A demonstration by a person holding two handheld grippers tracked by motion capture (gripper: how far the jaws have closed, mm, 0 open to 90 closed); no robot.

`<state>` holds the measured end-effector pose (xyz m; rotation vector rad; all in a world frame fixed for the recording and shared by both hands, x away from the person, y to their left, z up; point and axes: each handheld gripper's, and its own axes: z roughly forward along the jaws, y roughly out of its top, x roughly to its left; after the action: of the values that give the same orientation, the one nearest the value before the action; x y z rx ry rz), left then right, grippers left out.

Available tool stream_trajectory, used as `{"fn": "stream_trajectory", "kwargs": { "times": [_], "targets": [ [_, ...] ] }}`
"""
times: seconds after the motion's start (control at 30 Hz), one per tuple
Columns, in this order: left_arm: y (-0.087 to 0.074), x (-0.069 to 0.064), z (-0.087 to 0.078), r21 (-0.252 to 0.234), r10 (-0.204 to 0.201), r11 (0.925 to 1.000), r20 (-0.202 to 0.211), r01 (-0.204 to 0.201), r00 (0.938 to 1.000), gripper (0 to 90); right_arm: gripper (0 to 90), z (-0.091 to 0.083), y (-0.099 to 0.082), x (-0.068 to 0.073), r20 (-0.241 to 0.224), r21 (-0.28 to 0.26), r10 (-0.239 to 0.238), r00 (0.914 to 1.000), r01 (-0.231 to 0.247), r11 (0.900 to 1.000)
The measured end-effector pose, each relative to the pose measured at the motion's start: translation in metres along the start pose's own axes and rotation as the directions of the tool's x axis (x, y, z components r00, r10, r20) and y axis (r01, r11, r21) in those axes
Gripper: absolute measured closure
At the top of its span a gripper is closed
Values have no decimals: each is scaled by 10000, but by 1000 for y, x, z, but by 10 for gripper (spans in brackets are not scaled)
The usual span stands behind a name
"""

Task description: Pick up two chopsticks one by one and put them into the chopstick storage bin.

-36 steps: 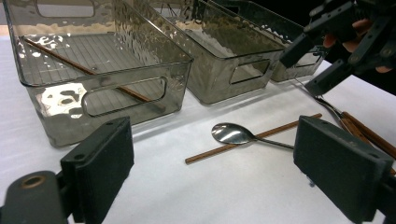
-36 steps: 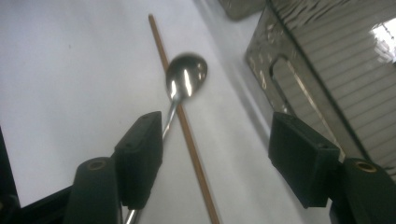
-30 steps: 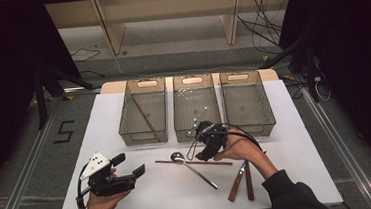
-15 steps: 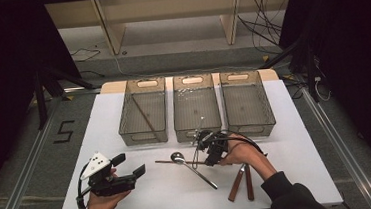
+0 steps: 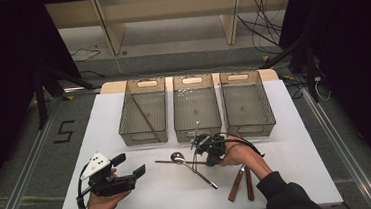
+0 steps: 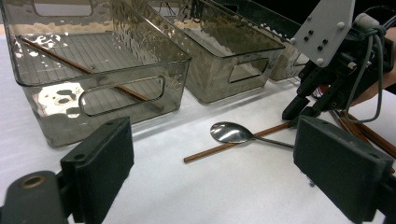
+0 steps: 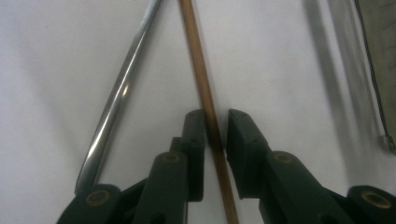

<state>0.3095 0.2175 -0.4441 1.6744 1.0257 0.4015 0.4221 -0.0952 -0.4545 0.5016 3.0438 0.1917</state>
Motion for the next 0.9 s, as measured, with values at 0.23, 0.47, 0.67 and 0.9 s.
{"fn": "stream_trajectory", "kwargs": {
  "times": [0.23, 0.47, 0.67, 0.9],
  "targets": [
    [0, 0, 0, 52, 47, 10000, 23, -47, 10000, 118, 817, 1, 3, 1, -82, 193, -268, 9996, 270, 9994],
    [0, 0, 0, 41, 44, 10000, 12, -44, 10000, 118, 851, 1, 8, 4, -56, 529, -779, 9969, 781, 9955],
    [0, 0, 0, 47, 50, 10000, 14, -50, 10000, 117, 855, 1, 8, 6, 91, 516, -1069, 9942, 1063, 9930],
    [0, 0, 0, 42, 50, 10000, 23, -50, 10000, 117, 856, -6, 7, 6, 513, 679, -1238, 9910, 1202, 9904]
  ]
}}
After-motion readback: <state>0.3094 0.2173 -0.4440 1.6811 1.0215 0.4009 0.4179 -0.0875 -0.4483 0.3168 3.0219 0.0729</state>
